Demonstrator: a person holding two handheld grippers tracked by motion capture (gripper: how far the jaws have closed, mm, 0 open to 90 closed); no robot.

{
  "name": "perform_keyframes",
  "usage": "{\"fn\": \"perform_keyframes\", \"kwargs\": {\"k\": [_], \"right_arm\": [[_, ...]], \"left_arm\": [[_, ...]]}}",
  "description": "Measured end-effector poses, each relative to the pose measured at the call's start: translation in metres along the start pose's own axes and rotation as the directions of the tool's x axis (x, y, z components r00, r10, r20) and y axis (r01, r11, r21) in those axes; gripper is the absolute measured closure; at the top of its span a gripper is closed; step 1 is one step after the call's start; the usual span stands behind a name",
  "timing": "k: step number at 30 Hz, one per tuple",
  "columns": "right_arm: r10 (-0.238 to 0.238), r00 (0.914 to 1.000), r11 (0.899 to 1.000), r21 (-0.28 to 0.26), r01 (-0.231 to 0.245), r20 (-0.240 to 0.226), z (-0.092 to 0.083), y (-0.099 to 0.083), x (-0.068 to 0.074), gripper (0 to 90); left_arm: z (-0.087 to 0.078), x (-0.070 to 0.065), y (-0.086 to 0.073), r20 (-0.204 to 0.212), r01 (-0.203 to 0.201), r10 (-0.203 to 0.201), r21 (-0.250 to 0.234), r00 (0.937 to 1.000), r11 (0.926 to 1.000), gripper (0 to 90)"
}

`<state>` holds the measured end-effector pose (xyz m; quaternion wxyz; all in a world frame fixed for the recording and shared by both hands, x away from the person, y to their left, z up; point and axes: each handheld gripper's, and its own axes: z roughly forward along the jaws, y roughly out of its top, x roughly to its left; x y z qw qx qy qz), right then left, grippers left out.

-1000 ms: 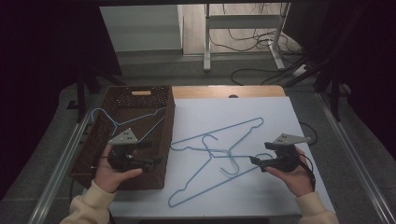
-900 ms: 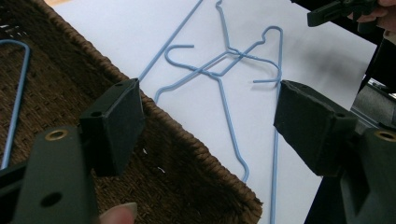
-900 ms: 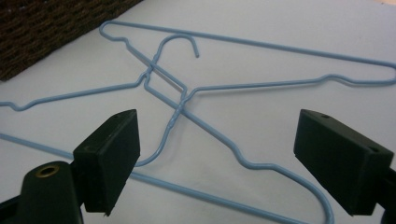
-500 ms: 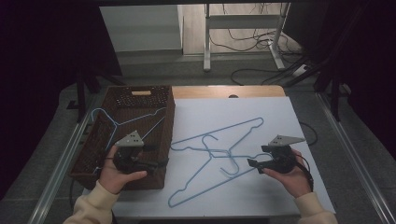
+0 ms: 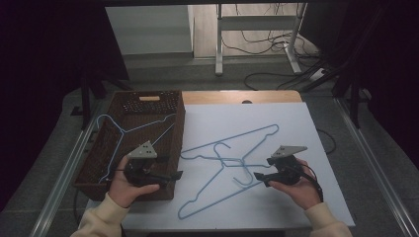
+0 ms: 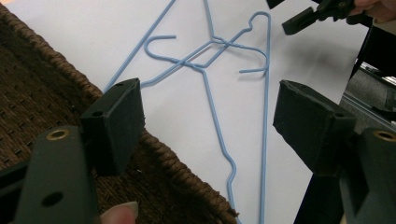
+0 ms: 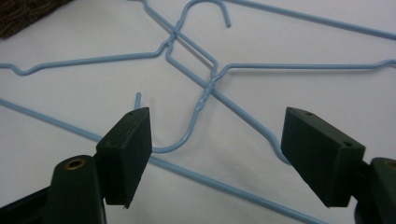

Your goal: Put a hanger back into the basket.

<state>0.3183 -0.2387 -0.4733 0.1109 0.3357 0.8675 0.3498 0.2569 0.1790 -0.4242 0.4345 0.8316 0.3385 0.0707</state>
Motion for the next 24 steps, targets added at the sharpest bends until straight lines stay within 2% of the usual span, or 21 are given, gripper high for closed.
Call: {"fn": "perform_keyframes", "kwargs": {"k": [9, 15, 17, 20, 24], "right_arm": [[-0.01, 0.9999, 0.997, 0.071, 0.01, 0.003, 0.022, 0.008, 0.01, 30.6], [-0.014, 0.9999, 0.995, 0.098, 0.014, -0.001, 0.029, 0.012, 0.013, 39.0], [-0.005, 1.0, 0.994, 0.109, 0.004, 0.002, 0.03, 0.011, 0.011, 41.6], [0.034, 0.9994, 0.992, 0.125, -0.033, -0.007, 0.032, 0.011, 0.01, 44.6], [0.056, 0.9984, 0.985, 0.162, -0.056, 0.004, 0.042, 0.012, 0.011, 49.9]], "left_arm": [[0.003, -0.002, 0.0, 0.003, -0.009, 0.009, 0.006, 1.0, 0.9999, 24.9], [0.003, -0.003, 0.0, 0.002, -0.014, 0.014, 0.003, 0.9999, 0.9999, 25.0], [0.003, -0.003, 0.0, 0.003, -0.014, 0.014, 0.002, 0.9999, 0.9999, 25.0], [0.004, -0.004, 0.0, 0.004, -0.016, 0.016, 0.005, 0.9999, 0.9999, 25.0], [0.005, -0.004, 0.0, 0.004, -0.019, 0.019, 0.007, 0.9998, 0.9998, 25.1]]}}
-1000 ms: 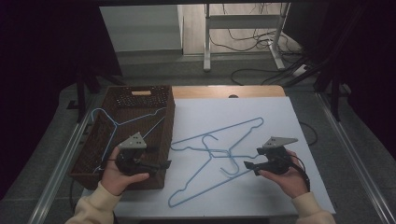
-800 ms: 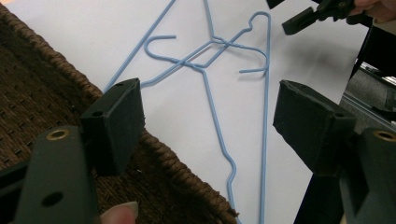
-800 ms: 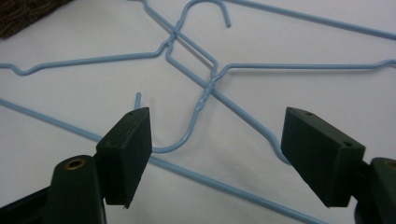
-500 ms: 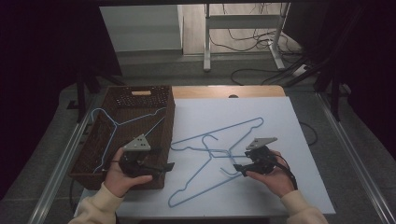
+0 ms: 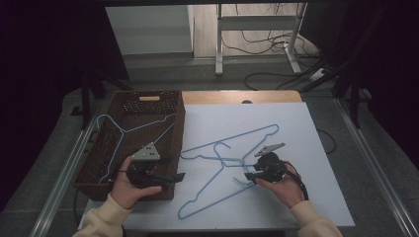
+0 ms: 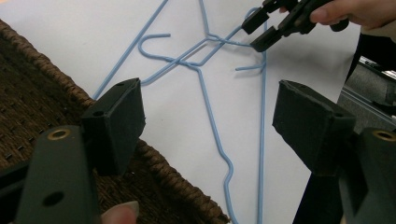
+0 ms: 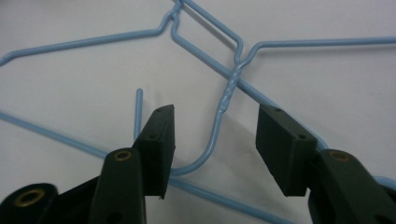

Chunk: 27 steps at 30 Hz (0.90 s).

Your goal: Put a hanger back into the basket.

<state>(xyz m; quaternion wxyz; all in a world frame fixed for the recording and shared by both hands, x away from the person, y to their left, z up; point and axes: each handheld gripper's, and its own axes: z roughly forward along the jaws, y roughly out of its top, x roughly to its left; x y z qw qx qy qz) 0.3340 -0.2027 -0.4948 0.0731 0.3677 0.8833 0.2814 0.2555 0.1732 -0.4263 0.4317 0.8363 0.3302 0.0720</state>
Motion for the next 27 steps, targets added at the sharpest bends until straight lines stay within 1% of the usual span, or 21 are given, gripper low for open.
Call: {"fn": "perform_keyframes", "kwargs": {"k": [7, 9, 11, 12, 13, 20, 23, 24, 25, 27], "right_arm": [[0.016, 0.9996, 0.997, 0.079, -0.017, 0.024, 0.015, 0.006, 0.004, 64.7], [0.02, 0.9991, 0.996, 0.09, -0.023, 0.036, 0.016, 0.008, 0.005, 69.2], [0.032, 0.9988, 0.995, 0.097, -0.036, 0.038, 0.017, 0.009, 0.005, 73.3], [0.042, 0.9981, 0.994, 0.097, -0.047, 0.045, 0.017, 0.01, 0.005, 76.0], [0.042, 0.9979, 0.994, 0.101, -0.047, 0.05, 0.017, 0.01, 0.005, 78.4], [0.117, 0.9916, 0.986, 0.112, -0.123, 0.055, 0.017, 0.013, 0.0, 83.6], [0.146, 0.9877, 0.984, 0.099, -0.151, 0.055, 0.013, 0.014, -0.004, 85.9], [0.153, 0.9875, 0.984, 0.092, -0.156, 0.04, 0.011, 0.015, -0.006, 86.0], [0.168, 0.9852, 0.982, 0.082, -0.171, 0.032, 0.009, 0.016, -0.007, 86.0], [0.169, 0.9849, 0.983, 0.068, -0.171, 0.036, 0.004, 0.018, -0.008, 86.1]], "left_arm": [[0.002, -0.002, 0.0, 0.002, -0.008, 0.008, 0.004, 1.0, 1.0, 25.2], [0.003, -0.003, 0.0, 0.003, -0.009, 0.009, 0.005, 1.0, 1.0, 25.2], [0.004, -0.004, 0.0, 0.003, -0.014, 0.014, 0.007, 0.9999, 0.9999, 25.2], [0.005, -0.004, 0.0, 0.004, -0.014, 0.014, 0.007, 0.9999, 0.9999, 25.2], [0.005, -0.005, 0.0, 0.004, -0.015, 0.015, 0.008, 0.9999, 0.9998, 25.2], [0.007, -0.006, 0.0, 0.005, -0.024, 0.024, 0.014, 0.9997, 0.9996, 25.3], [0.009, -0.007, 0.0, 0.005, -0.026, 0.026, 0.015, 0.9997, 0.9996, 25.3], [0.009, -0.007, 0.0, 0.005, -0.027, 0.027, 0.015, 0.9996, 0.9995, 25.3], [0.01, -0.008, 0.0, 0.005, -0.029, 0.029, 0.016, 0.9996, 0.9994, 25.3], [0.012, -0.009, 0.001, 0.002, -0.035, 0.035, 0.021, 0.9994, 0.9992, 25.4]]}}
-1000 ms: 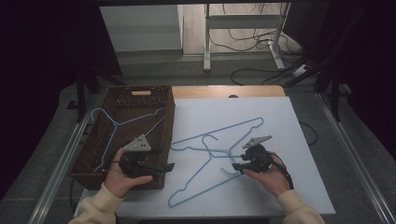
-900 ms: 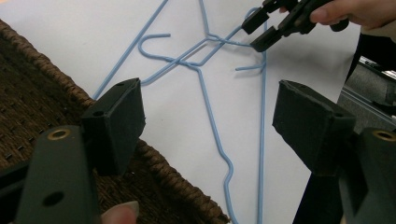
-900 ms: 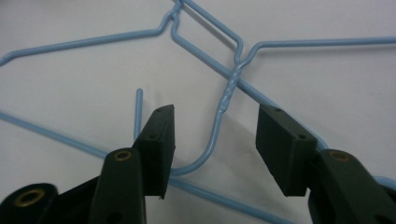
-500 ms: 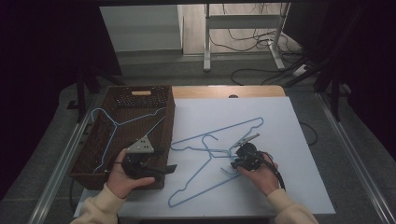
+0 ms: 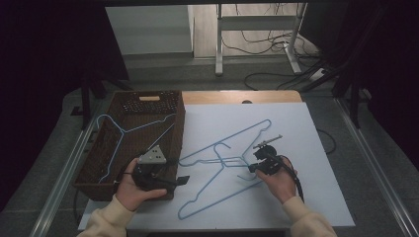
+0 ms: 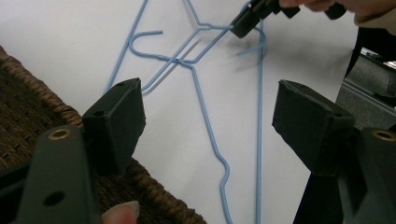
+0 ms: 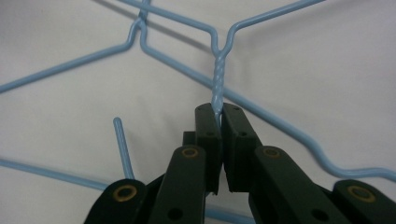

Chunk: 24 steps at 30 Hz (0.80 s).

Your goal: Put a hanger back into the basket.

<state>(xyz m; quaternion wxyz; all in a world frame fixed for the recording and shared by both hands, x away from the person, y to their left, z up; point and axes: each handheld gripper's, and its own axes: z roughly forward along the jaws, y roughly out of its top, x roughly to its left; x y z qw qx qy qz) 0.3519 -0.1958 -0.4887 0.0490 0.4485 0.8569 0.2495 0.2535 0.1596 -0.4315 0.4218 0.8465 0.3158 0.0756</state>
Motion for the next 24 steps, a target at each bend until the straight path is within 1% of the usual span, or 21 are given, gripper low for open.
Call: {"fn": "perform_keyframes", "kwargs": {"k": [4, 11, 15, 20, 24], "right_arm": [[0.013, 0.9998, 1.0, -0.021, -0.013, -0.017, -0.008, 0.004, -0.002, 86.0], [0.017, 0.9994, 0.998, -0.053, -0.019, -0.028, -0.016, 0.01, -0.002, 86.0], [0.019, 0.9991, 0.997, -0.073, -0.022, -0.038, -0.025, 0.013, -0.002, 86.1], [0.03, 0.9983, 0.996, -0.086, -0.034, -0.05, -0.04, 0.009, -0.007, 86.1], [0.044, 0.9971, 0.995, -0.086, -0.049, -0.062, -0.048, 0.001, -0.013, 86.1]], "left_arm": [[0.004, -0.004, 0.002, 0.0, -0.014, 0.014, 0.004, 0.9999, 0.9999, 25.5], [0.014, -0.009, 0.01, -0.009, -0.037, 0.038, 0.012, 0.9993, 0.9992, 25.8], [0.022, -0.011, 0.014, -0.016, -0.047, 0.047, 0.021, 0.9988, 0.9987, 26.0], [0.035, -0.015, 0.02, -0.027, -0.07, 0.071, 0.042, 0.9971, 0.9966, 26.1], [0.049, -0.018, 0.027, -0.038, -0.087, 0.089, 0.065, 0.9953, 0.9941, 26.3]]}}
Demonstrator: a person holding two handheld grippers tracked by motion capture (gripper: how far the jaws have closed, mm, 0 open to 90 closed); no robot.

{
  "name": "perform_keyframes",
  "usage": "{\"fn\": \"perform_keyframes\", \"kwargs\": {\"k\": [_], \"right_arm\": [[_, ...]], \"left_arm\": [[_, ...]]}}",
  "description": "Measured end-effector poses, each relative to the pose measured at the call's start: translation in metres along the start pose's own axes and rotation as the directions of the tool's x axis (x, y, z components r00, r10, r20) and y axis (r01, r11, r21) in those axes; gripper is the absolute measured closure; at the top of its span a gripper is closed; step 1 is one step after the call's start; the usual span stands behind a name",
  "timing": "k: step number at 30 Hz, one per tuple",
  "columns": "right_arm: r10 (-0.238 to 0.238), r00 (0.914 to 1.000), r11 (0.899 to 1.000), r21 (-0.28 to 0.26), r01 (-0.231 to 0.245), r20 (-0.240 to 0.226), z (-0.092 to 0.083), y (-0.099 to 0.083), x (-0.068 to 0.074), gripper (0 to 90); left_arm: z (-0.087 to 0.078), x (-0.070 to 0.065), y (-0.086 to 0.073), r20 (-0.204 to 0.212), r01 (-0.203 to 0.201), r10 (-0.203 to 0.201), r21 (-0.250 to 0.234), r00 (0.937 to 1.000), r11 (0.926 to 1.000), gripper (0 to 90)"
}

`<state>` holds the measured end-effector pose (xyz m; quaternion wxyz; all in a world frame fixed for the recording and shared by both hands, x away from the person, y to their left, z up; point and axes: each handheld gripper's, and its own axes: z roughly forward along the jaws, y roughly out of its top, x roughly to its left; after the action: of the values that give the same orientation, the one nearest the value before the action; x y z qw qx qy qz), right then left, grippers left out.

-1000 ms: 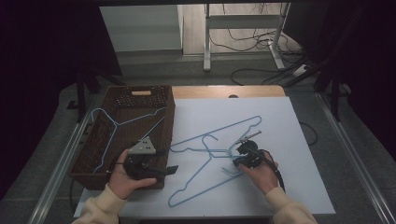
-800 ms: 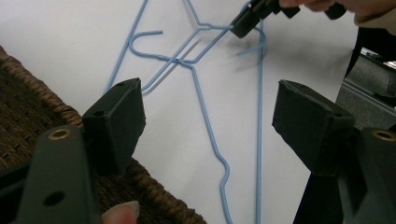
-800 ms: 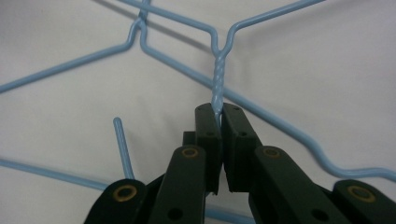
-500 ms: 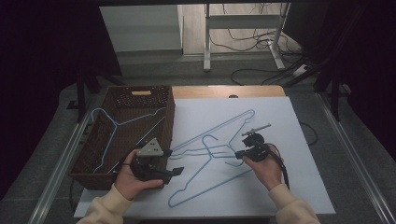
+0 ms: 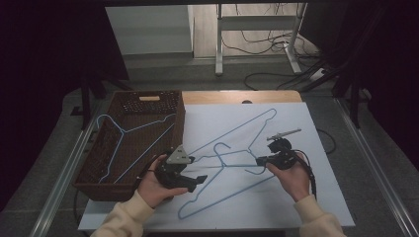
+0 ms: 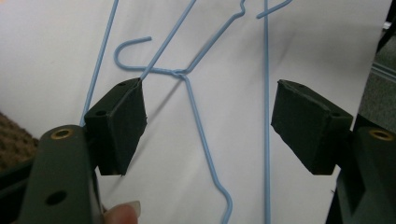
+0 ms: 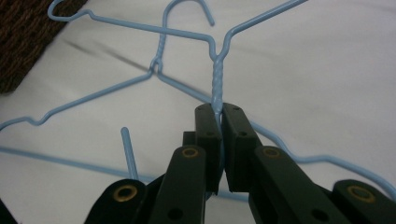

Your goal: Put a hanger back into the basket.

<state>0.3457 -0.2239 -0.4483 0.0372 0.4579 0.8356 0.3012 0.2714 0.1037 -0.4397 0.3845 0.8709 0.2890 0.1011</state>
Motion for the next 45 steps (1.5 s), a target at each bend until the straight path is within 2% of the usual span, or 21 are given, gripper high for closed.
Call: {"fn": "perform_keyframes", "kwargs": {"k": [5, 9, 18, 23, 28, 33, 37, 40, 44, 45], "right_arm": [[0.008, 0.9998, 1.0, -0.001, -0.008, -0.018, -0.009, -0.009, -0.004, 86.1], [-0.008, 0.9997, 1.0, 0.008, 0.008, -0.023, -0.014, -0.013, -0.004, 86.1], [-0.035, 0.9987, 0.999, 0.008, 0.035, -0.037, -0.028, -0.021, -0.001, 86.1], [-0.039, 0.9981, 0.999, 0.017, 0.04, -0.047, -0.031, -0.023, -0.002, 86.1], [-0.054, 0.9973, 0.998, 0.029, 0.055, -0.05, -0.03, -0.023, 0.0, 86.1], [-0.062, 0.9963, 0.997, 0.034, 0.064, -0.06, -0.032, -0.023, 0.002, 86.1], [-0.06, 0.9958, 0.998, 0.031, 0.063, -0.069, -0.035, -0.023, 0.002, 86.0], [-0.058, 0.9954, 0.998, 0.028, 0.06, -0.076, -0.037, -0.023, 0.002, 85.8], [-0.047, 0.9955, 0.999, -0.011, 0.046, -0.083, -0.043, -0.023, -0.002, 85.0], [-0.04, 0.9954, 0.999, -0.034, 0.038, -0.087, -0.044, -0.023, -0.003, 79.5]], "left_arm": [[0.017, 0.0, 0.011, -0.012, -0.009, 0.009, 0.03, 0.9999, 0.9995, 27.4], [0.024, -0.002, 0.02, -0.01, -0.009, 0.009, 0.033, 0.9999, 0.9994, 27.9], [0.042, -0.005, 0.029, 0.02, -0.018, 0.017, 0.058, 0.9997, 0.9982, 28.1], [0.057, -0.005, 0.031, 0.04, -0.001, -0.002, 0.072, 0.9992, 0.9974, 28.4], [0.076, -0.006, 0.034, 0.008, -0.018, 0.017, 0.104, 0.9998, 0.9944, 31.8], [0.094, -0.008, 0.036, -0.01, -0.052, 0.054, 0.16, 0.9985, 0.9858, 44.6], [0.103, -0.012, 0.037, 0.012, -0.086, 0.085, 0.183, 0.9963, 0.9793, 66.2], [0.106, -0.013, 0.038, 0.015, -0.087, 0.086, 0.204, 0.9962, 0.9751, 80.2], [0.105, -0.014, 0.039, 0.041, -0.101, 0.094, 0.203, 0.9947, 0.9739, 82.0], [0.104, -0.015, 0.04, 0.046, -0.104, 0.097, 0.195, 0.9942, 0.9752, 82.4]]}}
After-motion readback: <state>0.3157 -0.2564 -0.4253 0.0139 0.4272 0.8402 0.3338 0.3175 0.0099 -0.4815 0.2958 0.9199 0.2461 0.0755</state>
